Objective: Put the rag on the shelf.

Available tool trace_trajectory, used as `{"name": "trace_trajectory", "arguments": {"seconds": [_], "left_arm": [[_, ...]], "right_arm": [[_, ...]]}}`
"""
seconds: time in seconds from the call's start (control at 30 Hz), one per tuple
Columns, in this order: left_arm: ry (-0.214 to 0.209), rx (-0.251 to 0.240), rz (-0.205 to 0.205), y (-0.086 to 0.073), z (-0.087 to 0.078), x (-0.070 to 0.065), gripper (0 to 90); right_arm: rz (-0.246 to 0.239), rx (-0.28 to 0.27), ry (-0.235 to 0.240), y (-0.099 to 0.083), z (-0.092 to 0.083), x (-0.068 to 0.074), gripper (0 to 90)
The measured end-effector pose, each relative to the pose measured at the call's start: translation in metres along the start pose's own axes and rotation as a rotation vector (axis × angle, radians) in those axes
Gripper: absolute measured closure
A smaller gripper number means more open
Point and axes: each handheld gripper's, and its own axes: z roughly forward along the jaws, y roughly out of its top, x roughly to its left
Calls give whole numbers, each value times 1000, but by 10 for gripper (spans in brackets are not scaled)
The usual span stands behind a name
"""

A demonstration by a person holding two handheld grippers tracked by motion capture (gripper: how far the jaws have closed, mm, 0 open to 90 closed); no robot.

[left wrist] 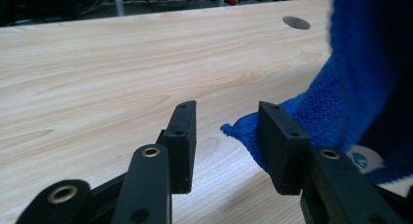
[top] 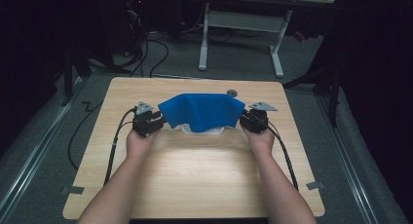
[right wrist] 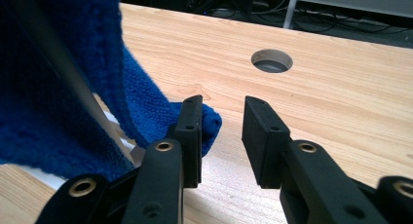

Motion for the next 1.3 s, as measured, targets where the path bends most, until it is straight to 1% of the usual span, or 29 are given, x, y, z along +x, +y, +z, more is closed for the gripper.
{"name": "trace_trajectory", "arguments": {"seconds": [0.03,0.13,0.23,0.3,0.37,0.5,0.53,0.6,0.8,0.83,0.87,0.97,1.0,1.07,1.1,1.13,1.17,1.2,1.23,1.27,1.3], "left_arm": [[3,-2,-2,0,-3,2,588],[5,-6,-3,-1,-5,3,577],[3,-16,-18,-4,-8,6,560],[1,-17,-24,-6,-10,7,552],[2,-8,-28,-6,-10,8,541],[8,-14,-29,-6,-13,8,538],[18,-24,-28,-7,-15,9,537],[24,-23,-30,-8,-18,11,538],[44,-23,-39,-13,-24,17,538],[47,-23,-42,-14,-25,18,538],[52,-10,-42,-15,-27,20,538],[60,-16,-39,-17,-30,21,536],[62,-16,-43,-19,-33,23,535],[66,-17,-41,-21,-34,23,535],[72,-20,-29,-22,-36,24,535],[71,-21,-28,-23,-37,23,535],[68,-8,-35,-25,-39,23,536],[68,-4,-36,-27,-41,22,538],[69,1,-35,-28,-43,21,538],[71,6,-29,-31,-47,18,531],[71,6,-29,-31,-47,18,527]], "right_arm": [[-1,1,0,0,0,0,682],[-7,1,-2,0,-1,1,682],[-13,2,-9,1,-2,2,680],[-13,3,-13,1,-3,2,678],[-19,5,-17,0,-4,1,677],[-24,5,-22,-1,-7,1,675],[-20,-4,-24,-1,-9,0,675],[-18,-10,-29,-3,-11,-2,675],[-17,4,-43,-7,-15,-5,665],[-20,4,-43,-7,-16,-6,664],[-25,3,-45,-7,-18,-5,659],[-34,-1,-46,-6,-20,-5,656],[-45,-5,-47,-6,-22,-4,655],[-42,-4,-48,-6,-23,-3,653],[-52,-4,-48,-5,-24,-2,651],[-54,-5,-51,-6,-25,-1,648],[-63,-5,-52,-6,-27,0,648],[-63,-29,-48,-8,-31,0,649],[-63,-29,-48,-8,-31,0,649],[-63,-22,-53,-10,-35,0,643],[-63,-22,-53,-10,-35,0,643]]}}
